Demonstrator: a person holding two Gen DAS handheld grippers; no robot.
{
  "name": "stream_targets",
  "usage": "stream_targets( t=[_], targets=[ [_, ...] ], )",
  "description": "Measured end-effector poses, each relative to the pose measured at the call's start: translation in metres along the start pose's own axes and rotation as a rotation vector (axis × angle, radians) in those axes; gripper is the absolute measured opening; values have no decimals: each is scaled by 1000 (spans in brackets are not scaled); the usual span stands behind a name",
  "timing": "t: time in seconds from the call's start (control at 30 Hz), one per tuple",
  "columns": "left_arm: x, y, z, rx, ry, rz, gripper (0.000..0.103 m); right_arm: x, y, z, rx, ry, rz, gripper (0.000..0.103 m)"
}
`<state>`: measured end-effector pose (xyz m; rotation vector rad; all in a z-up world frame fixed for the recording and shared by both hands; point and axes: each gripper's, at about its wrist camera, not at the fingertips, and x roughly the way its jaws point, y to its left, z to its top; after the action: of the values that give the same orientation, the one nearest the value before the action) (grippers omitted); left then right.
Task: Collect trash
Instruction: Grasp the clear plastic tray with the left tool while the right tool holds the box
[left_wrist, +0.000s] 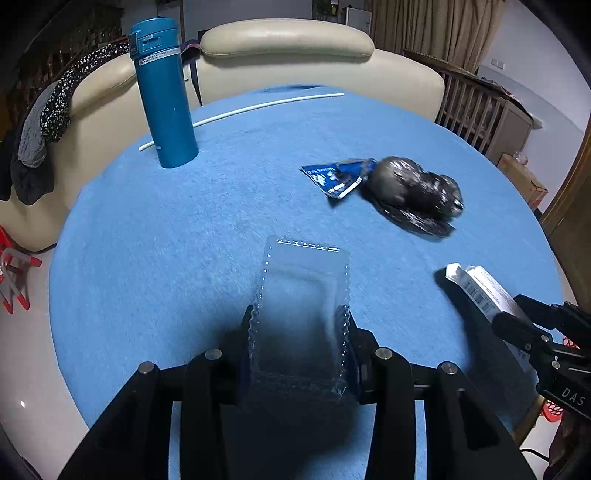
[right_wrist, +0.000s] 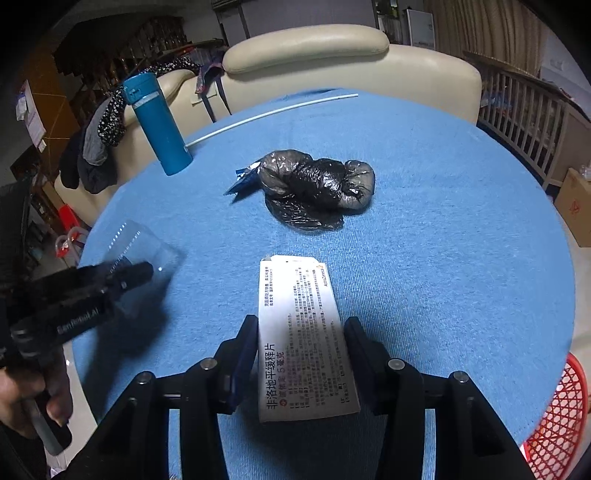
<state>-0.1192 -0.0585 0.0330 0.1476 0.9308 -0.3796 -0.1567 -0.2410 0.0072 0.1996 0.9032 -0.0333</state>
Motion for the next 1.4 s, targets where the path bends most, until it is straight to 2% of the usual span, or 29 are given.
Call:
stream_targets(
  t=[0.33,0.57,0.63,0.77,0.87,1.07,1.4],
  targets=[
    [-26,-18,-12,5,-25,14,43,-22,-4,-11,15,-26,6,50],
    [-32,-21,-15,13,-30,20,43,-11,-6,-21,-1,37,-15,50],
    [-31,-21,-17,13,-26,17,43,-3,-8,-23,-3,87,-21,52],
    [-28,-23,-19,19,-16,17,43,0,-4,-23,-45,99,-53,52],
    [-28,-25,-22,24,-14,21,43,1,-1,-22,-58,103,-73,49],
    [-33,-27,-24,26,-21,25,43,-9,-8,-26,-9,62,-59,48],
    [-54,-51,-21,74,-62,29,43,-54,-23,-23,54,-51,-45,48]
  ],
)
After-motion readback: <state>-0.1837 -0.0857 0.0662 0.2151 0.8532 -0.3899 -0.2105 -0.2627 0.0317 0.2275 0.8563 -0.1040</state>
